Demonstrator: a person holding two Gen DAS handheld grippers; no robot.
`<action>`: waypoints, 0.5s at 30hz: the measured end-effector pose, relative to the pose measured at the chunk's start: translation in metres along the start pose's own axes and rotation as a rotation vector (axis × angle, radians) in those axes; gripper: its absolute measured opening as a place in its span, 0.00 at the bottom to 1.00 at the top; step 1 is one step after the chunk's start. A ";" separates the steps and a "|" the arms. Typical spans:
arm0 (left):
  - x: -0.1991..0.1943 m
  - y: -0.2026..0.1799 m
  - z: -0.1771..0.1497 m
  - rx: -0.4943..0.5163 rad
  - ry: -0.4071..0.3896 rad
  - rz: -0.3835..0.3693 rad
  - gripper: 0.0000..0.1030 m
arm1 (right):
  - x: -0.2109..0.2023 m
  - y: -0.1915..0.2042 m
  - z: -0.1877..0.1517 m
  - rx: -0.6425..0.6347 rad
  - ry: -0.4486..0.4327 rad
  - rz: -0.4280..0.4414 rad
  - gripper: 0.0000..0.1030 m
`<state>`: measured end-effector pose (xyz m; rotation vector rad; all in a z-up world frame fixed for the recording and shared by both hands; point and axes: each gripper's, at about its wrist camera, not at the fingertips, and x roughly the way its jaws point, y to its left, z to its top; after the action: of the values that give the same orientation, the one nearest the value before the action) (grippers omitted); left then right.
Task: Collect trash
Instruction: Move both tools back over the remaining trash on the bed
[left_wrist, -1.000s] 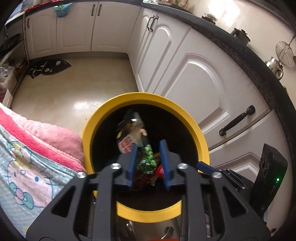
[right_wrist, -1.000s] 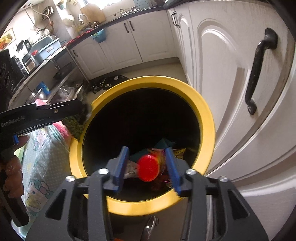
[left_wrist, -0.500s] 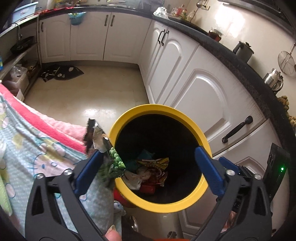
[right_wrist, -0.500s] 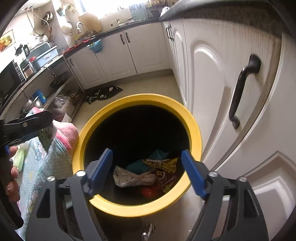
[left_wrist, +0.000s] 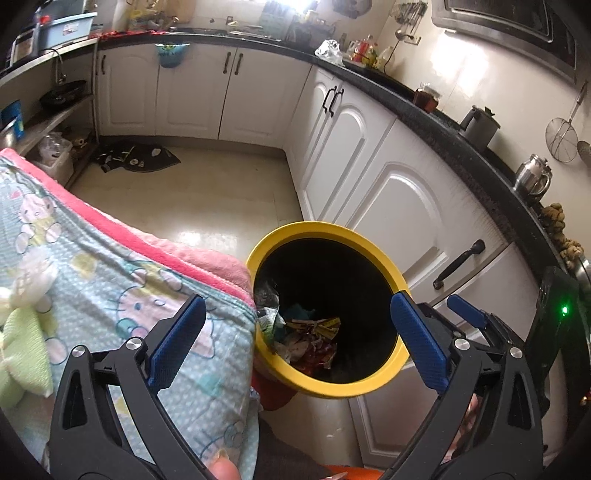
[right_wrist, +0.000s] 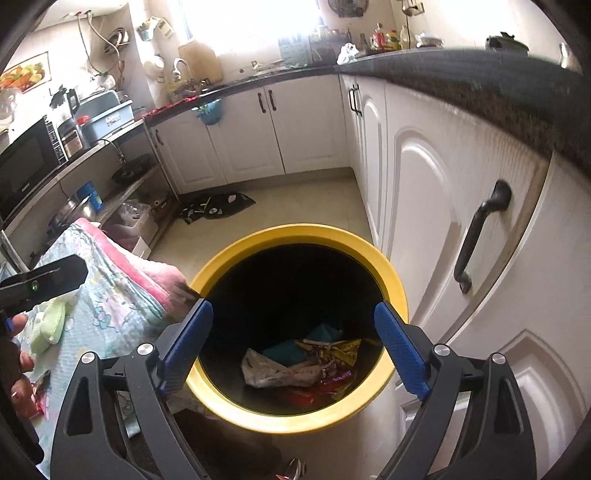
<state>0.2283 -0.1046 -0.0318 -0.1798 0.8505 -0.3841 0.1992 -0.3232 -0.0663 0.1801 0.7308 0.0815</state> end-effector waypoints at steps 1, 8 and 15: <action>-0.005 0.001 -0.001 -0.003 -0.007 0.002 0.89 | -0.002 0.000 0.000 -0.003 -0.004 0.001 0.86; -0.030 0.012 -0.010 -0.020 -0.041 0.013 0.89 | -0.018 0.012 0.001 -0.032 -0.034 0.010 0.87; -0.056 0.029 -0.018 -0.036 -0.076 0.034 0.89 | -0.032 0.030 0.005 -0.072 -0.058 0.031 0.87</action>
<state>0.1890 -0.0555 -0.0133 -0.2121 0.7854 -0.3287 0.1786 -0.2989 -0.0361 0.1243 0.6659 0.1314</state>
